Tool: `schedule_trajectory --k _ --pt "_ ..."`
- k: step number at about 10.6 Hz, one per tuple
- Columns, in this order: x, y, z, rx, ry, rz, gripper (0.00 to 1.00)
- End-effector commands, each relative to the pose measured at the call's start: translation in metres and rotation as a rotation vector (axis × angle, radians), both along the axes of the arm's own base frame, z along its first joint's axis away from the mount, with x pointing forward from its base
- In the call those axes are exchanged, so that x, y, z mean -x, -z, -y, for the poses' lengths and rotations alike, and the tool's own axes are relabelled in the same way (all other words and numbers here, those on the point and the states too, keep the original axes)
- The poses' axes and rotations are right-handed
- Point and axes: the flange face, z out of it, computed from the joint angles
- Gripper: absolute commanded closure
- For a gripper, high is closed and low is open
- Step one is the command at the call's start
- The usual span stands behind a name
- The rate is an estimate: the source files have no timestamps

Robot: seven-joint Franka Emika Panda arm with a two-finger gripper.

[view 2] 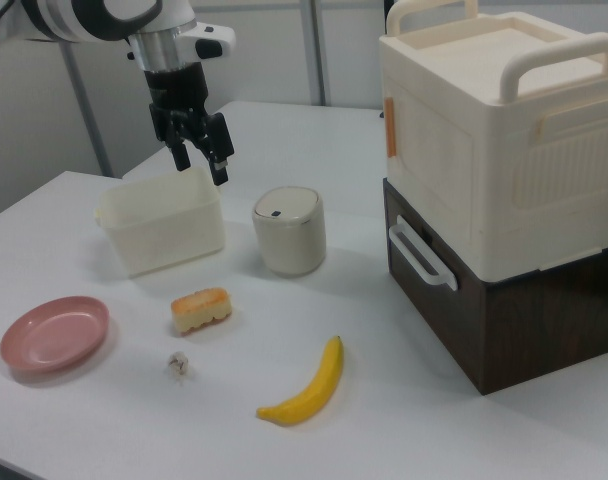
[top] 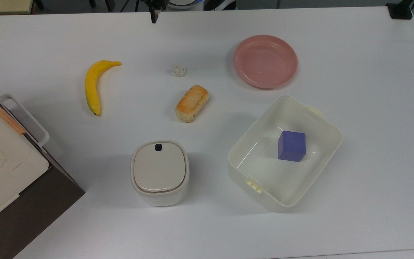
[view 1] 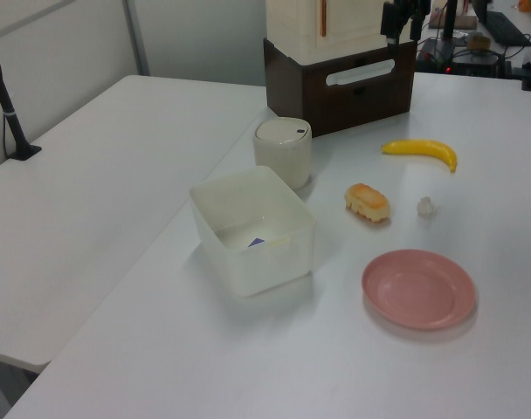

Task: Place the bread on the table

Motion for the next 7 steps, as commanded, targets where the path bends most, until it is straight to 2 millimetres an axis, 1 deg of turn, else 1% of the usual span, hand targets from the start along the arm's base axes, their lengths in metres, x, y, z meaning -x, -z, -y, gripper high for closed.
schedule_trajectory --k 1,2,3,4,6,7 --pt "0.028 -0.037 0.030 -0.056 -0.054 0.009 0.00" --pt "0.035 -0.049 0.036 -0.059 -0.022 0.037 0.00" --pt "0.039 -0.053 0.038 -0.074 0.015 0.046 0.00" --pt "0.040 -0.052 0.036 -0.085 0.017 0.043 0.00" --pt "0.042 -0.040 0.029 -0.093 0.004 0.005 0.00" --pt "0.046 -0.041 0.027 -0.093 -0.002 0.008 0.00"
